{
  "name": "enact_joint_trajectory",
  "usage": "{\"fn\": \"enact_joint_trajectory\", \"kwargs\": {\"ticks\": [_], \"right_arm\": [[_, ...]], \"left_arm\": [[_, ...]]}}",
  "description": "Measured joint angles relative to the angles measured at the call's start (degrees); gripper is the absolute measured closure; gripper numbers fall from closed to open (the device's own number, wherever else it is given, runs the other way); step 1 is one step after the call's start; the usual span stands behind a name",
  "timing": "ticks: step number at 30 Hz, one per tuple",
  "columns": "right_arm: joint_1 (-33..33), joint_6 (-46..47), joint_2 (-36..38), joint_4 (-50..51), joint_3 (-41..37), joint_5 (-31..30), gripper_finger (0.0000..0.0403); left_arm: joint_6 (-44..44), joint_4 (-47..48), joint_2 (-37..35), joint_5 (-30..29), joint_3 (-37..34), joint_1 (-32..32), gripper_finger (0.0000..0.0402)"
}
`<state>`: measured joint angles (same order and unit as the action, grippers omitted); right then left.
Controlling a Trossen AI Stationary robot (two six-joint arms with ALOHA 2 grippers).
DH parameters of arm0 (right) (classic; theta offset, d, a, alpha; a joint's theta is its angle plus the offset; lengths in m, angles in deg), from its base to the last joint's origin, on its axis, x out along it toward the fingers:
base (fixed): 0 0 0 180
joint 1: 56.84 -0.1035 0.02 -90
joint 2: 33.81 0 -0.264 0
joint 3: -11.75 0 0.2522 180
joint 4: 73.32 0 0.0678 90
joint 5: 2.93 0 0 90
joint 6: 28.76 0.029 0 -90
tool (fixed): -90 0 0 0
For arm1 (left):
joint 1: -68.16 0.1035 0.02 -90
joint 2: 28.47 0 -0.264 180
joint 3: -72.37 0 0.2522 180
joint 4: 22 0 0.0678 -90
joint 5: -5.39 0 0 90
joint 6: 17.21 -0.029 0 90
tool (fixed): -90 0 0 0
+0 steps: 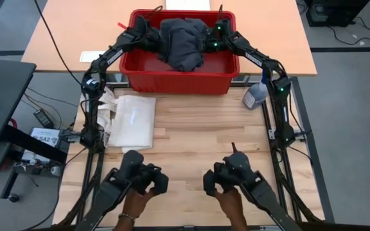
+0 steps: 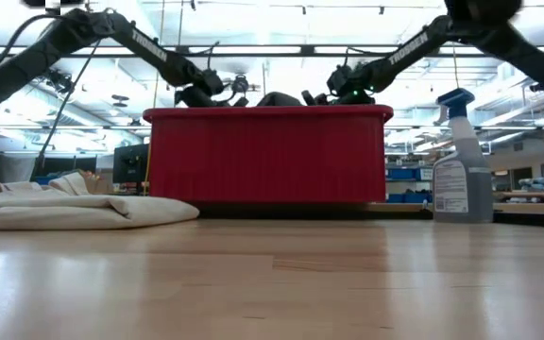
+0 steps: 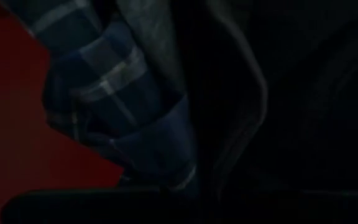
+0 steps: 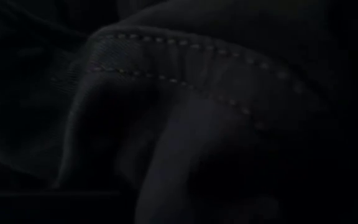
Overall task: Sort clothes
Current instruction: Put the stacked clothes into the red bin
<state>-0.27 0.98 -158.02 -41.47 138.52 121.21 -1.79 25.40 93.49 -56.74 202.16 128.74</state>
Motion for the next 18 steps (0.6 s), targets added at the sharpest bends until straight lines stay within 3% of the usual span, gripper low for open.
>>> {"fn": "enact_joint_trajectory", "kwargs": {"ticks": [5, 12, 18], "right_arm": [[0.3, -2.7, -3.4, 9.6, 3.7, -1.8, 0.0241], [-0.3, -10.1, -4.0, 14.1, 4.2, -8.9, 0.0160], [-0.2, -10.4, -3.8, 17.0, 4.3, -11.8, 0.0107]], "left_arm": [[2.9, 2.2, 2.8, 0.3, 0.0, 0.0, 0.0330], [3.4, 6.9, 5.6, -0.3, 0.0, -0.5, 0.0294], [1.6, 8.4, 6.1, -5.3, 0.0, -0.7, 0.0227]]}}
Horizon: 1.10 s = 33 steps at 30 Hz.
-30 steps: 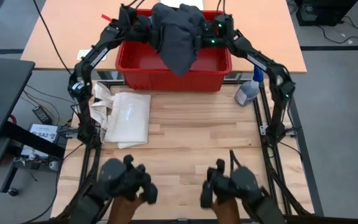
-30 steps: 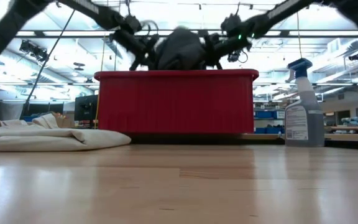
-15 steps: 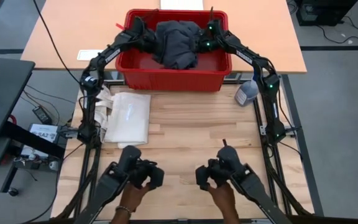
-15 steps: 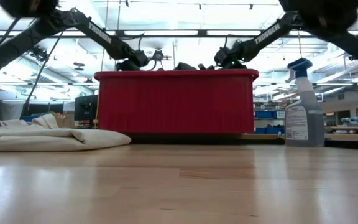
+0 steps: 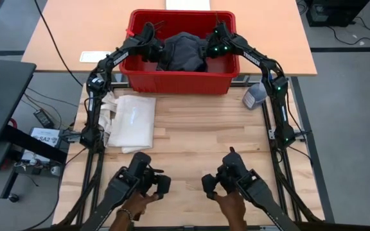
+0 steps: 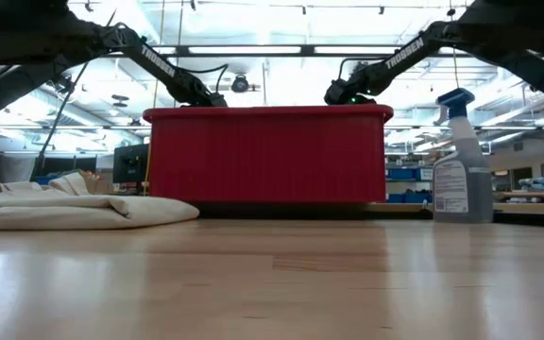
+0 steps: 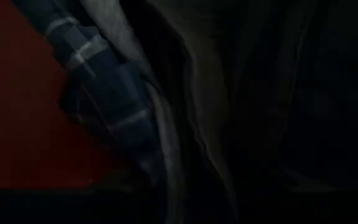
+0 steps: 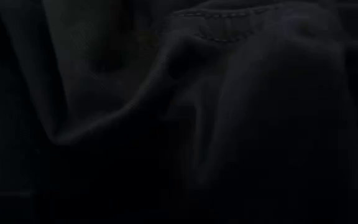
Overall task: Sort clothes
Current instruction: Put the stacked clothes into the red bin, then return to Home Position
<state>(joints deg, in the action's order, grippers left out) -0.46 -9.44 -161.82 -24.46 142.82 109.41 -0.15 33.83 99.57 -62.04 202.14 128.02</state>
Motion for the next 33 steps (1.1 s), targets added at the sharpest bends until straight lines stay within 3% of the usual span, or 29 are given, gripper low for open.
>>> {"fn": "enact_joint_trajectory", "kwargs": {"ticks": [10, 14, 17, 23, 27, 33], "right_arm": [[-0.1, -4.3, 0.3, 10.4, 8.5, -5.4, 0.0099], [0.2, -7.0, 0.3, 17.3, 14.0, -6.4, 0.0099], [0.7, -8.2, 0.5, 22.1, 17.9, -6.3, 0.0099], [1.3, -10.4, 6.1, 26.2, 16.2, -7.5, 0.0099], [1.3, -11.8, 9.0, 26.5, 16.2, -9.2, 0.0099], [1.3, -11.6, 13.0, 27.4, 16.2, -9.3, 0.0099]], "left_arm": [[-2.4, -0.7, -0.4, 4.4, 0.0, 0.4, 0.0057], [-4.9, 1.1, -2.6, 3.9, 0.0, 0.5, 0.0010], [-6.3, 2.5, -4.5, 0.4, 0.0, 0.6, 0.0005], [-6.4, 2.7, -7.8, -1.4, 0.0, 0.7, 0.0005], [-7.8, 2.2, -9.9, -6.2, 0.0, 0.3, 0.0005], [-9.5, 1.5, -14.1, -6.9, 0.0, -0.6, 0.0005]]}}
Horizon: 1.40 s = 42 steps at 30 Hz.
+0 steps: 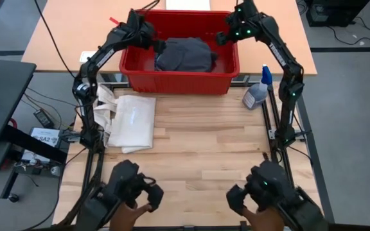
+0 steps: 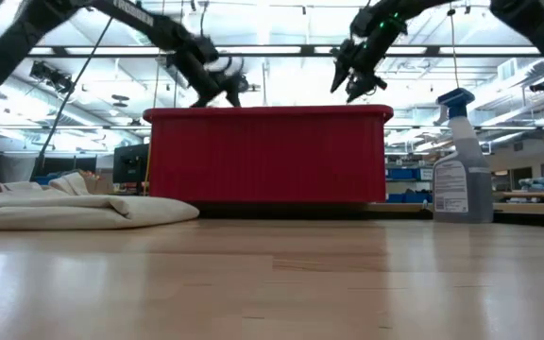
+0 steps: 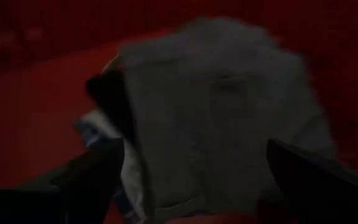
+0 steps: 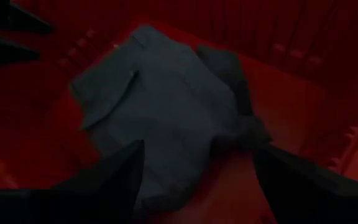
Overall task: Sort clothes
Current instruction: Return to Home Position
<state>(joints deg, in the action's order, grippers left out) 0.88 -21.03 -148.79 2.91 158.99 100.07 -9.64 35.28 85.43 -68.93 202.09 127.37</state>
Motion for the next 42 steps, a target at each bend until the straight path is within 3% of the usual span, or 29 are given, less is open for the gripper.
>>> {"fn": "enact_joint_trajectory", "kwargs": {"ticks": [7, 11, 17, 22, 27, 35, 42], "right_arm": [[-0.4, -2.1, 8.7, 2.9, -0.1, 3.7, 0.0103], [-1.1, -5.2, 15.8, 6.3, -1.0, 0.6, 0.0114], [-3.3, -6.4, 28.9, 6.1, -9.6, -4.9, 0.0136], [-5.1, -4.7, 40.0, 4.9, -21.9, -8.0, 0.0145], [-7.6, 2.3, 52.8, -5.0, -39.6, -8.5, 0.0147], [-13.5, 15.1, 70.5, -24.1, -67.9, -8.5, 0.0147], [-19.5, 24.9, 81.7, -36.5, -86.2, -10.3, 0.0147]], "left_arm": [[-4.8, -0.6, -9.2, -3.9, 0.0, -4.9, 0.0005], [-5.7, -2.7, -15.2, -7.3, -1.1, -8.2, 0.0006], [-5.8, -13.3, -26.0, -14.9, -13.0, -15.3, 0.0006], [-5.6, -27.5, -35.1, -19.4, -30.7, -21.8, 0.0006], [-3.0, -36.1, -42.9, -23.0, -44.4, -26.9, 0.0006], [-0.6, -37.8, -54.5, -26.9, -56.5, -33.1, 0.0006], [5.4, -37.1, -65.7, -28.7, -69.8, -35.5, 0.0006]]}}
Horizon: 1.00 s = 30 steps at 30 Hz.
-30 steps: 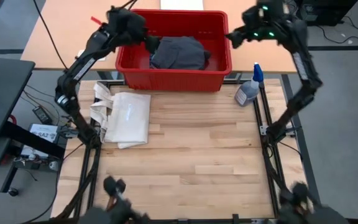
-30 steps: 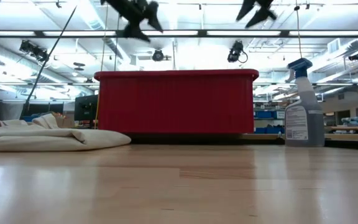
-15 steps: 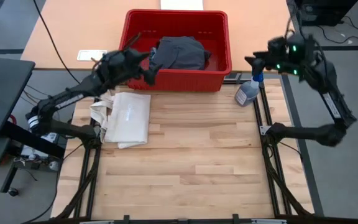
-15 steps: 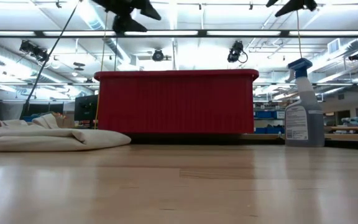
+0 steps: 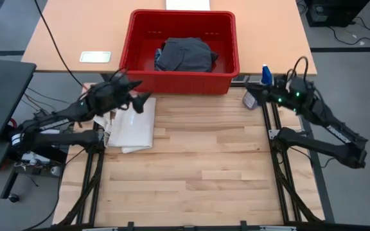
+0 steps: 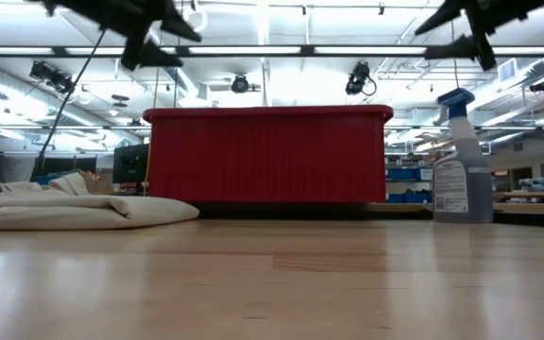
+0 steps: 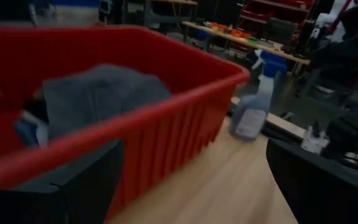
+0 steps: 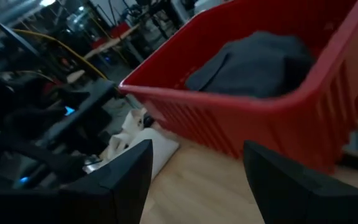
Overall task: Sort clothes
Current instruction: Return to Home Position
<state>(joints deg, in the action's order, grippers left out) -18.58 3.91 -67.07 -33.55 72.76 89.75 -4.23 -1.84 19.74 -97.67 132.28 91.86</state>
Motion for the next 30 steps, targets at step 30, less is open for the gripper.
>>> {"fn": "enact_joint_trajectory", "kwargs": {"ticks": [30], "right_arm": [[-22.2, 17.1, 18.6, -38.4, -46.9, -9.3, 0.0147]], "left_arm": [[42.1, 1.5, -25.4, -8.6, -29.6, -22.3, 0.0006]]}}
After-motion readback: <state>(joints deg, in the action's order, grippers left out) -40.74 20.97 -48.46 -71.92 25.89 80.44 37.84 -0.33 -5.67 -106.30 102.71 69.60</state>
